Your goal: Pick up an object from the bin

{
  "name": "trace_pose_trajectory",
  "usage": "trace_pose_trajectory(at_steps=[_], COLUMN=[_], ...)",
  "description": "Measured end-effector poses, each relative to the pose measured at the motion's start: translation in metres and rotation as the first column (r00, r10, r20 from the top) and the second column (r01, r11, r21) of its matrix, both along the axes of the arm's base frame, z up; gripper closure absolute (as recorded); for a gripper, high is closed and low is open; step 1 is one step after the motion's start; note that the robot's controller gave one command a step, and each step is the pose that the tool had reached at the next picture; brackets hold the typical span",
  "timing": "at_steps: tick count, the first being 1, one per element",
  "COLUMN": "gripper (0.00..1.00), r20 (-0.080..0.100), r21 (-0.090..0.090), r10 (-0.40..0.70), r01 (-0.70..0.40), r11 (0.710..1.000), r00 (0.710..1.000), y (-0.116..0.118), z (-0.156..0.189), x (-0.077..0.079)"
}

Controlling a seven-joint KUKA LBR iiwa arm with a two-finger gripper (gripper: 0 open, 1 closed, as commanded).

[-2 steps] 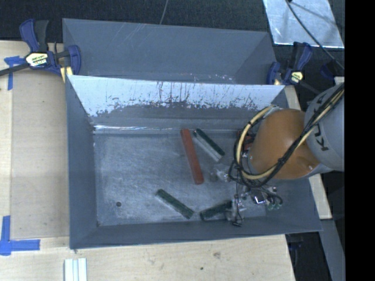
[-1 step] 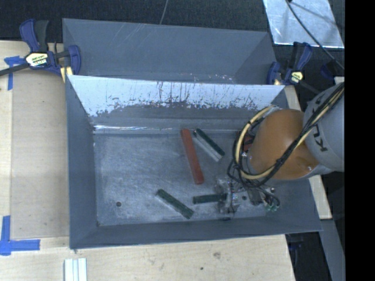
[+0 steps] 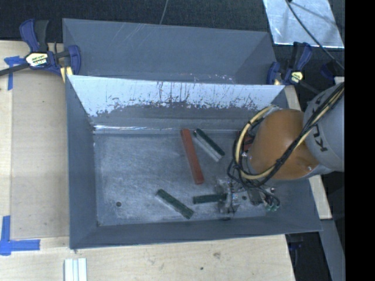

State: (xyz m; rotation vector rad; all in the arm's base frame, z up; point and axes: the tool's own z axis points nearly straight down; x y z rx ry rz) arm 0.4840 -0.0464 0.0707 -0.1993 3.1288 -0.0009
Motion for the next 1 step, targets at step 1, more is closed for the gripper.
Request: trace_pose_trajectory(at_steps=[1], gripper=[1.00], r20=[-0.004], r21=[0.000], r10=[0.001], r01=[-0.001], r11=[1.000], r00=[1.000], y=[-0.0001], z=[0.0289], x=[-0.0002])
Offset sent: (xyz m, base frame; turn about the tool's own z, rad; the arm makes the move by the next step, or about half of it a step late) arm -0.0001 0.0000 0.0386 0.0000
